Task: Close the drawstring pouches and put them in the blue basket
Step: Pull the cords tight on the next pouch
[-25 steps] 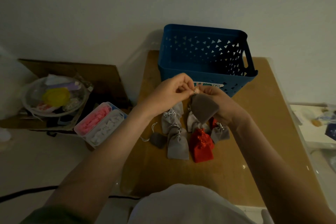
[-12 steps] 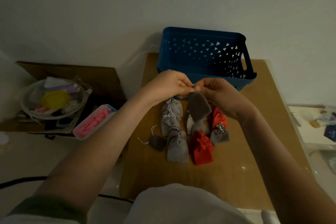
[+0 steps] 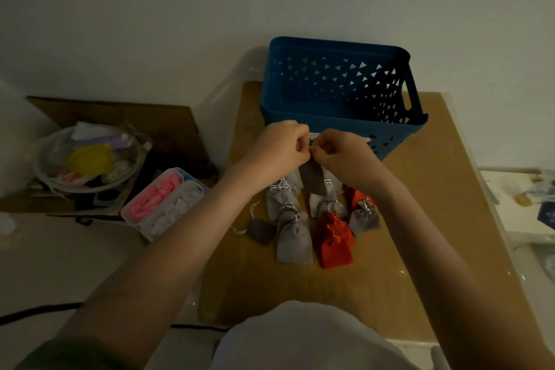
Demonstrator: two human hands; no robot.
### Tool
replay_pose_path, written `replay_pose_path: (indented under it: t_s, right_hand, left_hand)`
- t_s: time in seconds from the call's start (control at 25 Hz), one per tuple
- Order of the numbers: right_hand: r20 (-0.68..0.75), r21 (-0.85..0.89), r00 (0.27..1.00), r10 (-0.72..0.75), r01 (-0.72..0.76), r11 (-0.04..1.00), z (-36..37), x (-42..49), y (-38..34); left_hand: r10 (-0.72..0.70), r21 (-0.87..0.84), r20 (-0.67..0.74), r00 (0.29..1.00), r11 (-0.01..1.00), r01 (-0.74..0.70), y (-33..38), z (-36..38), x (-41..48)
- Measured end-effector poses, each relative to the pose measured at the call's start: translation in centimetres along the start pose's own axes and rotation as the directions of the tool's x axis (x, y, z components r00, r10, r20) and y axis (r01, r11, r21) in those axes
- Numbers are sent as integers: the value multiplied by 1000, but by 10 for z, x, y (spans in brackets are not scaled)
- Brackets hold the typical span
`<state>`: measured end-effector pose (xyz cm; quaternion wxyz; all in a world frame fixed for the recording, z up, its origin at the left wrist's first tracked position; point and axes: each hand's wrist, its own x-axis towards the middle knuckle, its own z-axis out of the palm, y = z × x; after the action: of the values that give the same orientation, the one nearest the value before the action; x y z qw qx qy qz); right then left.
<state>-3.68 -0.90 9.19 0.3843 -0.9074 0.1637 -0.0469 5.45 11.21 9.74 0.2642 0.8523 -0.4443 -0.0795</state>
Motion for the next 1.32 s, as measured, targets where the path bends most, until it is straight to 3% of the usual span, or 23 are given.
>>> replay_pose_path:
  t_s: [0.2, 0.4, 0.52, 0.64, 0.68, 0.8, 0.92, 1.0, 1.12, 1.32]
  right_hand:
    - [-103, 15, 995, 15, -13, 1000, 0, 3, -1]
    - [-148, 340, 988, -42, 91, 936, -2, -1, -5]
    - [-106, 346, 994, 24, 14, 938, -6, -3, -6]
    - [13, 348, 999, 40, -42, 936, -14, -6, -7]
    - [54, 340, 998, 29, -46, 939, -17, -7, -7]
    - [84, 142, 996, 13, -24, 990, -17, -9, -6]
    - [14, 41, 1000, 26, -26, 999, -4, -9, -7]
    - [-34, 152, 999, 38, -32, 988, 2, -10, -7]
    - [-34, 379, 998, 48, -32, 925, 3, -16, -6]
    - [52, 502, 997, 61, -79, 862, 2, -17, -1]
  left_hand:
    - [57, 102, -216, 975, 994, -36, 11, 13, 1]
    - [-2, -76, -372, 928, 997, -28, 7, 14, 1]
    - [-87, -249, -276, 957, 968, 16, 7, 11, -2]
    - [-155, -560, 18, 988, 817, 139, -1, 4, -6]
    - [-163, -595, 91, 982, 782, 185, -3, 3, -8]
    - [-208, -494, 154, 966, 831, 257, -2, 2, -9]
    - [-197, -237, -13, 980, 953, 188, 7, 5, -11]
    - [-127, -106, -164, 978, 988, 111, 9, 9, -16]
    - [-71, -122, -285, 956, 992, 37, 6, 16, -23]
    - [-67, -188, -257, 964, 982, 18, 7, 16, -28]
